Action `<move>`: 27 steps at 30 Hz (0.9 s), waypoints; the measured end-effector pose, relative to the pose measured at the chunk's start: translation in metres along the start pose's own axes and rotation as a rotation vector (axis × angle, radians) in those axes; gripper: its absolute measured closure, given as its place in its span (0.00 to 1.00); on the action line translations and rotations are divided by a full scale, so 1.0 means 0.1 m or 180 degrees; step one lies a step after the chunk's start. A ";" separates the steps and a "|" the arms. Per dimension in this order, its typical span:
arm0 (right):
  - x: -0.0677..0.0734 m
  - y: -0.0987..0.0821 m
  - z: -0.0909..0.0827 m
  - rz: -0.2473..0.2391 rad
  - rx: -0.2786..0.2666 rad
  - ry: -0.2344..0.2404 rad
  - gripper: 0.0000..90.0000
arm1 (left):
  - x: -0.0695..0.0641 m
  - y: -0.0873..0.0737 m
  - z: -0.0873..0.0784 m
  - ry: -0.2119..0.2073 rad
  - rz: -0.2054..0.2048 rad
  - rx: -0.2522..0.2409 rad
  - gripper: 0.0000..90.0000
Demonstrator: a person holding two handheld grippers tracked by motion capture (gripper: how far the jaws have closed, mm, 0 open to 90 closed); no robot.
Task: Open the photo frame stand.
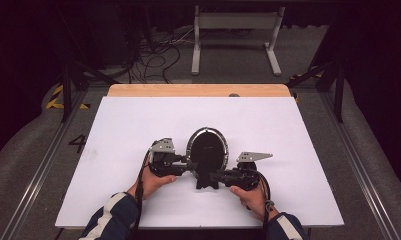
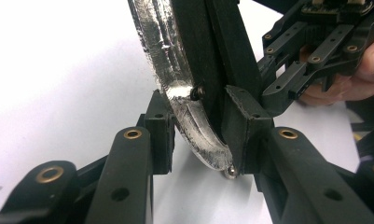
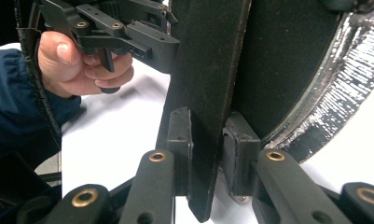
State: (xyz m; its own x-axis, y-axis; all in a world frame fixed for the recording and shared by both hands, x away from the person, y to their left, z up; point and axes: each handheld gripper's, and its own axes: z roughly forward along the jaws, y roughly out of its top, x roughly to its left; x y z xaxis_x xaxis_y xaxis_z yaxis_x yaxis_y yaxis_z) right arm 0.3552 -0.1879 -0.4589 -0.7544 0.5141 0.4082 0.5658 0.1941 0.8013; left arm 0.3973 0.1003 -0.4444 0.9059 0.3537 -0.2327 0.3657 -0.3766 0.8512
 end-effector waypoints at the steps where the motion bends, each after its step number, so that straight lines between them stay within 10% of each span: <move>1: 0.00 0.00 0.00 -0.0007 -0.0005 -0.0003 0.84 | -0.02 0.01 0.00 0.0057 0.0058 -0.0014 0.73; 27: 0.09 0.08 -0.03 -0.0162 -0.0023 -0.0051 0.84 | -0.24 0.00 0.02 0.1144 0.0875 -0.0212 0.77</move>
State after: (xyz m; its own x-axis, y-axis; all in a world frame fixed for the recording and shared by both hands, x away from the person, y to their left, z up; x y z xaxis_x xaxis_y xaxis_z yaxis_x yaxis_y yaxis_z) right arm 0.3522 -0.1843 -0.4473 -0.7768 0.5170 0.3597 0.5243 0.2144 0.8241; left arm 0.3757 0.0901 -0.4399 0.8316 0.5274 0.1742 0.0968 -0.4465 0.8895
